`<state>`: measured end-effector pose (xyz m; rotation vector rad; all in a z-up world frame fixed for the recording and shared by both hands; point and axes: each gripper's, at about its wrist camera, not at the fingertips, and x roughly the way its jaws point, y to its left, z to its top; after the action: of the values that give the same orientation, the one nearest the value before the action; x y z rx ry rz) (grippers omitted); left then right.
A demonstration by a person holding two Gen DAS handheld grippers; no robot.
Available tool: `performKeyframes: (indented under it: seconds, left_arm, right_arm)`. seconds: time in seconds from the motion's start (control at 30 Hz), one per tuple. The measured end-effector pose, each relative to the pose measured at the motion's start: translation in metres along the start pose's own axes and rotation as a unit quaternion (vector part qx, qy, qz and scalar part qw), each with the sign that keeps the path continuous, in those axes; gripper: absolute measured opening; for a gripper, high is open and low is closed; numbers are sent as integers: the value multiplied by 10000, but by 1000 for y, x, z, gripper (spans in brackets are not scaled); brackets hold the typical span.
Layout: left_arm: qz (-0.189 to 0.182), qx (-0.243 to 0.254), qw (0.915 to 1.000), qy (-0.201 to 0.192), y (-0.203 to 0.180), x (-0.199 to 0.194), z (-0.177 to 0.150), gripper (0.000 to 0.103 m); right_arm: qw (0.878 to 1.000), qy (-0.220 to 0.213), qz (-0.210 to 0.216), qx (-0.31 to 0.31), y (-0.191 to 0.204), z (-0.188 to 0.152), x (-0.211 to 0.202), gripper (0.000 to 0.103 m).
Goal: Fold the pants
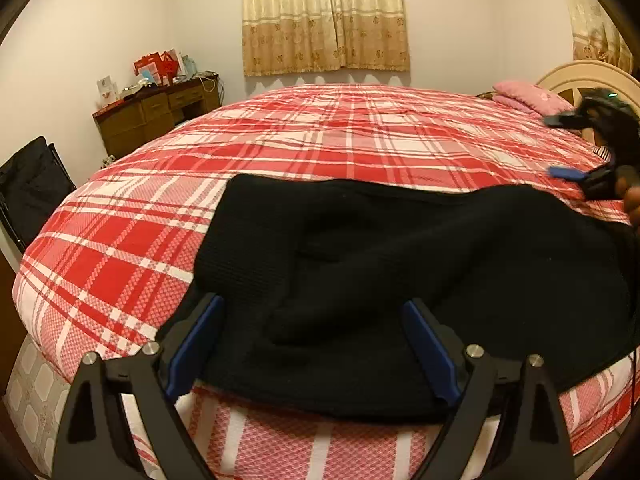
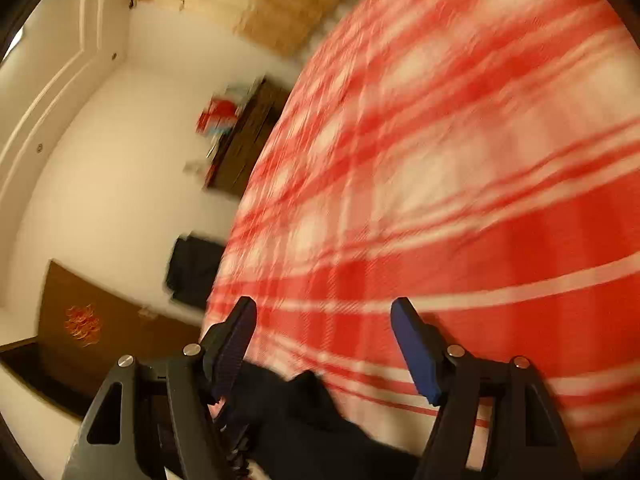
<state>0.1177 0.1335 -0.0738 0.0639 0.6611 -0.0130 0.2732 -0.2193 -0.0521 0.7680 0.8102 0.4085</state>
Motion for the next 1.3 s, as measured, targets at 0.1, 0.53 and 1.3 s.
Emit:
performKeyframes:
  seconds: [0.1, 0.53, 1.3]
  left_arm:
    - [96, 28, 9999, -16, -5, 2, 0, 97]
    - [200, 16, 9998, 27, -7, 2, 0, 98]
    - [173, 58, 9998, -23, -8, -1, -2, 99]
  right_arm:
    - [9997, -116, -120, -164, 4, -11, -29, 71]
    - [9889, 738, -221, -1271, 43, -51, 27, 50]
    - [9837, 287, -1104, -1387, 48, -40, 3, 15]
